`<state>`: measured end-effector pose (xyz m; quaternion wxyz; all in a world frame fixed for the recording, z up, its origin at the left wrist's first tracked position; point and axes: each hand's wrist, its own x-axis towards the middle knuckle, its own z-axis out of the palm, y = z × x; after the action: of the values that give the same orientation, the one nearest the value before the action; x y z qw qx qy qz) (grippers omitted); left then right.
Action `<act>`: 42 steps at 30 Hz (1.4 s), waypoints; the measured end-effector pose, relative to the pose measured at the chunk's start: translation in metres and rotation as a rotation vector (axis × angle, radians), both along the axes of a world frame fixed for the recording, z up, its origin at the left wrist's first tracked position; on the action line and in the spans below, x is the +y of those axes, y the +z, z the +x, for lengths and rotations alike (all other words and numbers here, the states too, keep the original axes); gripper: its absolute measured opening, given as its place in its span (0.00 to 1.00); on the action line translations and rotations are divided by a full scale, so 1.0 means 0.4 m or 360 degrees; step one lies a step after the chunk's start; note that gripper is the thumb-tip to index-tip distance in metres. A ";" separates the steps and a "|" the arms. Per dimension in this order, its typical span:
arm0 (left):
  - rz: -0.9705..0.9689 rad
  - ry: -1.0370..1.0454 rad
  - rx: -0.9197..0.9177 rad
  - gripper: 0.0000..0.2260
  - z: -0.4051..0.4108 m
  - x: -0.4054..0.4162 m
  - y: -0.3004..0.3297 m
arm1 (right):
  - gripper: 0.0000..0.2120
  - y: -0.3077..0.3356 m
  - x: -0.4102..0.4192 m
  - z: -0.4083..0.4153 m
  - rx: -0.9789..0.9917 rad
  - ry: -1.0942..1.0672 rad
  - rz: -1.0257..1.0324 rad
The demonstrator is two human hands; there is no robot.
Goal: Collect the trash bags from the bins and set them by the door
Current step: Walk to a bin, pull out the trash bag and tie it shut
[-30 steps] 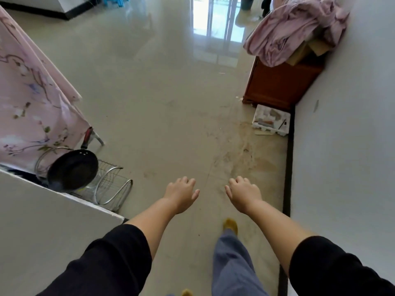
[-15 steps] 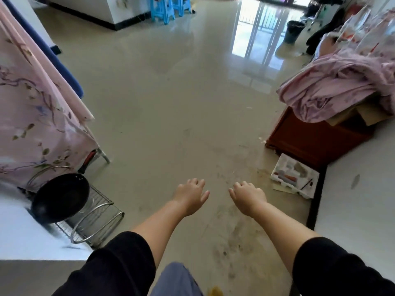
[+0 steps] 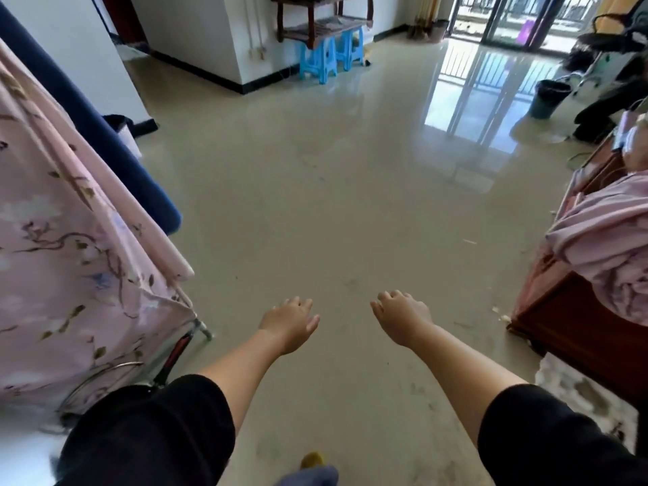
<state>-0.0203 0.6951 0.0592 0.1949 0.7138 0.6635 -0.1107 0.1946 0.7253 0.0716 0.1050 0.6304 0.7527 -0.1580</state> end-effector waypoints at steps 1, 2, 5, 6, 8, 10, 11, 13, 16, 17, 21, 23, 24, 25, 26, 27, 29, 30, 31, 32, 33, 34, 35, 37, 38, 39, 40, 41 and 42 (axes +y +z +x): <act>-0.0003 0.0011 0.0008 0.22 -0.021 0.048 0.005 | 0.22 0.007 0.047 -0.026 0.0006 0.0017 -0.0003; -0.0004 0.0015 0.0014 0.21 -0.039 0.092 0.006 | 0.22 0.007 0.091 -0.049 0.0008 0.0034 -0.0008; -0.0010 0.0036 0.0003 0.21 -0.081 0.223 0.005 | 0.21 -0.001 0.233 -0.105 -0.0023 0.0092 -0.0036; -0.0017 0.0051 -0.0003 0.21 -0.095 0.266 0.001 | 0.22 -0.003 0.283 -0.124 -0.0036 0.0118 -0.0050; -0.0019 0.0078 0.0006 0.21 -0.128 0.360 -0.009 | 0.22 -0.015 0.389 -0.163 -0.0056 0.0188 -0.0064; -0.0012 0.0135 0.0024 0.20 -0.165 0.463 -0.018 | 0.23 -0.026 0.507 -0.203 -0.0074 0.0266 -0.0065; -0.0006 0.0175 0.0023 0.20 -0.183 0.516 -0.022 | 0.23 -0.031 0.571 -0.224 -0.0077 0.0300 -0.0065; 0.0008 0.0262 0.0011 0.20 -0.218 0.622 -0.024 | 0.23 -0.036 0.700 -0.268 -0.0083 0.0374 -0.0054; -0.0010 0.0438 -0.0028 0.20 -0.269 0.779 -0.017 | 0.23 -0.029 0.887 -0.337 -0.0122 0.0564 -0.0033; -0.0005 0.0492 -0.0040 0.20 -0.285 0.830 -0.010 | 0.23 -0.022 0.946 -0.362 -0.0146 0.0646 -0.0018; -0.0088 0.0669 -0.0088 0.22 -0.345 1.000 0.001 | 0.23 -0.018 1.146 -0.469 -0.0246 0.0876 -0.0099; -0.0159 0.0784 -0.0147 0.23 -0.385 1.074 -0.008 | 0.24 -0.033 1.232 -0.531 -0.0274 0.0934 -0.0141; -0.0194 0.0848 -0.0189 0.24 -0.410 1.109 -0.016 | 0.24 -0.039 1.271 -0.565 -0.0285 0.0960 -0.0169; -0.0226 0.0905 -0.0226 0.25 -0.436 1.141 -0.022 | 0.24 -0.042 1.307 -0.602 -0.0294 0.0994 -0.0194; -0.0253 0.0947 -0.0249 0.26 -0.466 1.174 -0.030 | 0.23 -0.047 1.342 -0.640 -0.0307 0.1046 -0.0212; -0.0277 0.0976 -0.0259 0.27 -0.500 1.208 -0.039 | 0.22 -0.051 1.377 -0.680 -0.0329 0.1111 -0.0223; -0.0302 0.1023 -0.0278 0.27 -0.580 1.282 -0.060 | 0.21 -0.061 1.456 -0.768 -0.0366 0.1200 -0.0231; -0.0306 0.1043 -0.0288 0.27 -0.627 1.322 -0.067 | 0.21 -0.066 1.499 -0.816 -0.0366 0.1210 -0.0235; -0.0307 0.1058 -0.0304 0.27 -0.676 1.363 -0.069 | 0.22 -0.073 1.545 -0.868 -0.0355 0.1198 -0.0242; -0.0314 0.1070 -0.0322 0.27 -0.726 1.404 -0.068 | 0.23 -0.079 1.591 -0.920 -0.0330 0.1156 -0.0254; -0.0331 0.1077 -0.0339 0.27 -0.774 1.442 -0.064 | 0.25 -0.083 1.634 -0.971 -0.0301 0.1104 -0.0282; -0.0342 0.1073 -0.0346 0.26 -0.823 1.479 -0.056 | 0.25 -0.084 1.676 -1.022 -0.0277 0.1067 -0.0306; -0.0341 0.1062 -0.0339 0.25 -0.874 1.518 -0.050 | 0.25 -0.081 1.719 -1.073 -0.0261 0.1051 -0.0311; -0.0307 0.1038 -0.0305 0.22 -0.977 1.597 -0.038 | 0.21 -0.069 1.804 -1.174 -0.0259 0.1091 -0.0280; -0.0285 0.1039 -0.0284 0.20 -1.024 1.634 -0.035 | 0.19 -0.061 1.841 -1.220 -0.0271 0.1139 -0.0251; -0.0259 0.1039 -0.0269 0.18 -1.067 1.669 -0.035 | 0.18 -0.053 1.874 -1.262 -0.0275 0.1169 -0.0239; -0.0227 0.1031 -0.0255 0.17 -1.107 1.703 -0.036 | 0.18 -0.050 1.907 -1.301 -0.0268 0.1179 -0.0233; -0.0197 0.1020 -0.0240 0.16 -1.146 1.737 -0.038 | 0.18 -0.053 1.941 -1.337 -0.0259 0.1176 -0.0225; -0.0174 0.1008 -0.0219 0.16 -1.183 1.771 -0.039 | 0.19 -0.057 1.976 -1.373 -0.0244 0.1168 -0.0211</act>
<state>-0.4937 1.4037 0.0435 0.3019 0.4664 0.8309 -0.0316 -0.3546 1.5158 0.0489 0.2511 0.3208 0.9066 -0.1106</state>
